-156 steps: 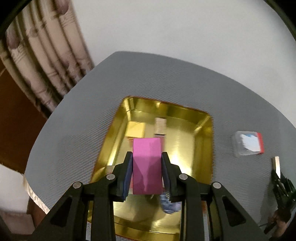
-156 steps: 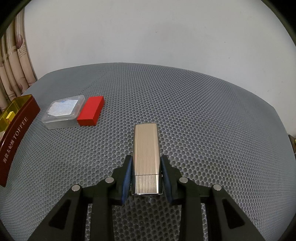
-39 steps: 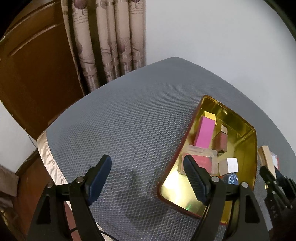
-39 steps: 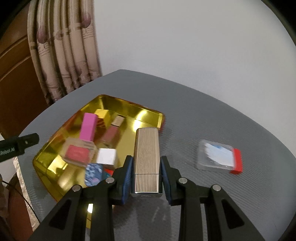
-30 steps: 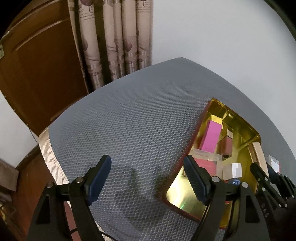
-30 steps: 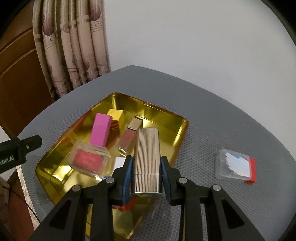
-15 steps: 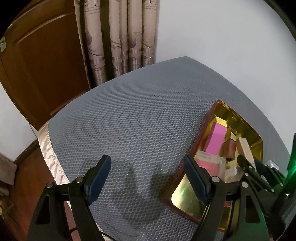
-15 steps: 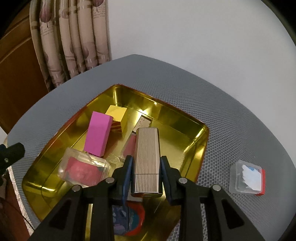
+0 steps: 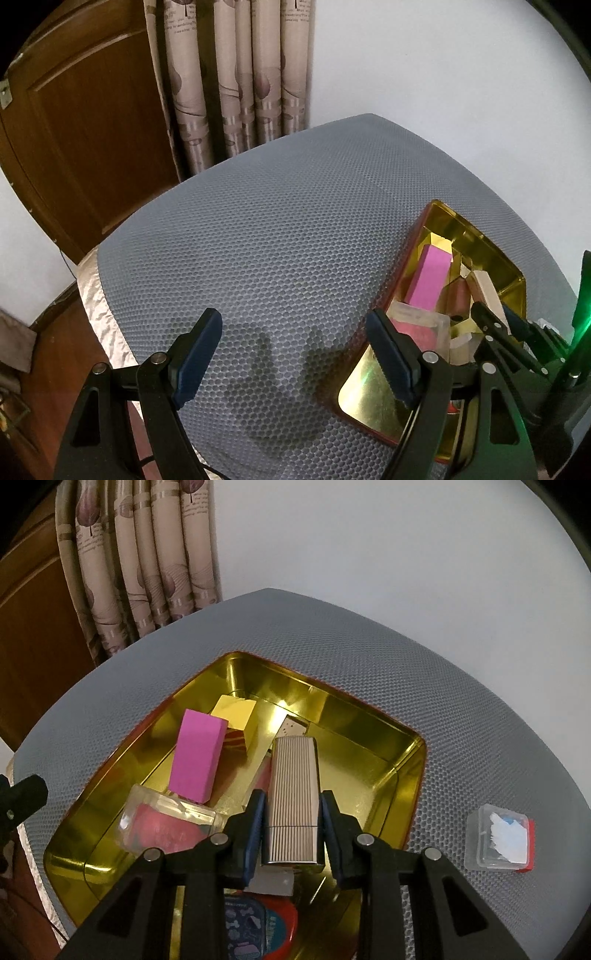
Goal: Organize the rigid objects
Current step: 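Carry the gold lipstick case into the tin and open the right gripper, then move the right gripper to the red block and grasp it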
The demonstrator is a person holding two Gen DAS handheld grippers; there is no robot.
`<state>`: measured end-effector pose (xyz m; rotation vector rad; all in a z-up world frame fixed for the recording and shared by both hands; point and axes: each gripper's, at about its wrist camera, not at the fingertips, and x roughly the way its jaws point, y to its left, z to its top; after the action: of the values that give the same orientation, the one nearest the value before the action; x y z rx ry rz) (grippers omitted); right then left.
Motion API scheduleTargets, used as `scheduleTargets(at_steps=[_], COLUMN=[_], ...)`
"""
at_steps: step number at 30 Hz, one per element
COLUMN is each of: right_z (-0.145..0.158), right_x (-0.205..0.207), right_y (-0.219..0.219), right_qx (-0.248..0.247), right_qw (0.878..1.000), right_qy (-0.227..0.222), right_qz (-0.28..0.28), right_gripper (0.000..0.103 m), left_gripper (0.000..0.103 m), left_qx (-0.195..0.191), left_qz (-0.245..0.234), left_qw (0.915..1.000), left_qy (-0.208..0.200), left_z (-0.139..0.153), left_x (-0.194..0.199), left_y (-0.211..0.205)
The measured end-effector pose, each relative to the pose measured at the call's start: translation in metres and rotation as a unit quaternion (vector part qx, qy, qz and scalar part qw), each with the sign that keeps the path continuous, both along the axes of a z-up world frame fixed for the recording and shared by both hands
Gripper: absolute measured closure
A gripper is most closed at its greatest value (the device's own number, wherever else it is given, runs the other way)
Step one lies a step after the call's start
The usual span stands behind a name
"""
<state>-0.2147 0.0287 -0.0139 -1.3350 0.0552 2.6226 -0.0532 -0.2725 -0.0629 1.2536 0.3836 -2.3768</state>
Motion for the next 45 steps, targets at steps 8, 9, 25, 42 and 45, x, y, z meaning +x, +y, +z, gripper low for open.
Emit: scheduleTargets(at_steps=[8,9,25,42,45], right_z=[0.012,0.016,0.019,-0.041,-0.043], right_x=[0.003,0.006,0.134,0.123,0.107], right_y=[-0.003,-0.002,0.127,0.181,0.184], right_qx=[0.007,0.005,0.024,0.000,0.003], right_qw=[1.000,1.000,0.985,0.978,0.977], right_qy=[0.010,0.013,0.024,0.000,0.007], right_qz=[-0.001,-0.004,-0.167,-0.209,-0.213], right_gripper=[0.055,0.055,0.053,0.053,0.053], left_gripper=[0.026,0.026,0.025,0.025,0.025], left_qx=[-0.012,-0.012,-0.031,-0.033,-0.036], left_qz=[-0.004,-0.004,-0.027,-0.057,-0.063], left_qw=[0.9999,0.9999,0.9991,0.9978,0.9973], left_qy=[0.005,0.005,0.009,0.003,0.002], left_z=[0.003,0.003,0.008,0.005,0.006], left_x=[0.000,-0.001,0.000,0.002,0.001], left_y=[-0.001,-0.001,0.004,0.015,0.016])
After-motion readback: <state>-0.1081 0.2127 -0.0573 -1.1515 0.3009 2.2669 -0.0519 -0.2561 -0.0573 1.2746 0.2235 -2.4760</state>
